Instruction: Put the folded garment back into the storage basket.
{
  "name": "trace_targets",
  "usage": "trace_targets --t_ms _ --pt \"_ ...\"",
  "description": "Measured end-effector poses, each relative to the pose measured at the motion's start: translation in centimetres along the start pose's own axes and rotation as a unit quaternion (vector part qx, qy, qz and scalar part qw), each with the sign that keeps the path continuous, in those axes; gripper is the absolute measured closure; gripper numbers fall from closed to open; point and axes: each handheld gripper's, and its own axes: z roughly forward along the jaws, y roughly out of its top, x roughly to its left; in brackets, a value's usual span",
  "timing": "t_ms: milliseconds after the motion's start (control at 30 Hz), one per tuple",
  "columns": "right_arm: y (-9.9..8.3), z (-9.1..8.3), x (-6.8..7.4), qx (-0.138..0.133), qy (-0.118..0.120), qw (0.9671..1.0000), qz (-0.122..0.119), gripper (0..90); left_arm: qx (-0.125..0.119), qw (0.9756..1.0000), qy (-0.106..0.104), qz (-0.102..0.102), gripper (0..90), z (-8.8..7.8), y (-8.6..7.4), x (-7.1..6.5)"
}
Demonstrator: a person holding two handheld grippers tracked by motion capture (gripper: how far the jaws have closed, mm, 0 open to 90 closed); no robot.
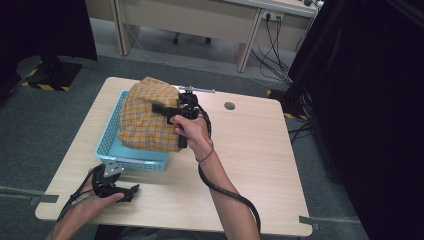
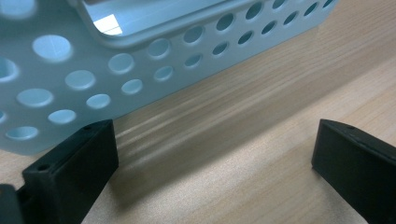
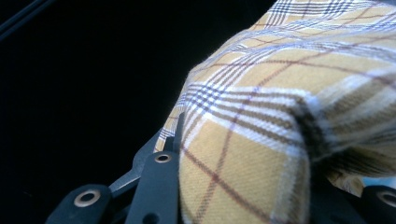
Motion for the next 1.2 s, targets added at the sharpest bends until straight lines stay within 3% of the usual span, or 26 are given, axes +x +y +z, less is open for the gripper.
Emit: trace_targets --t_ms 267,600,1200 --pt "0.1 1.8 0.2 0.013 -0.006 0.9999 0.003 71.3 0.0 1.0 0.0 0.0 0.0 0.0 0.0 0.0" --pt "-0.8 4.4 -0.3 0.027 -0.015 0.9994 0.019 71.2 0.0 1.0 0.0 0.0 0.0 0.0 0.0 0.0" --pt "-2.3 7.6 -1.3 0.051 -0.033 0.9974 0.037 69.8 0.0 1.0 0.0 0.0 0.0 0.0 0.0 0.0"
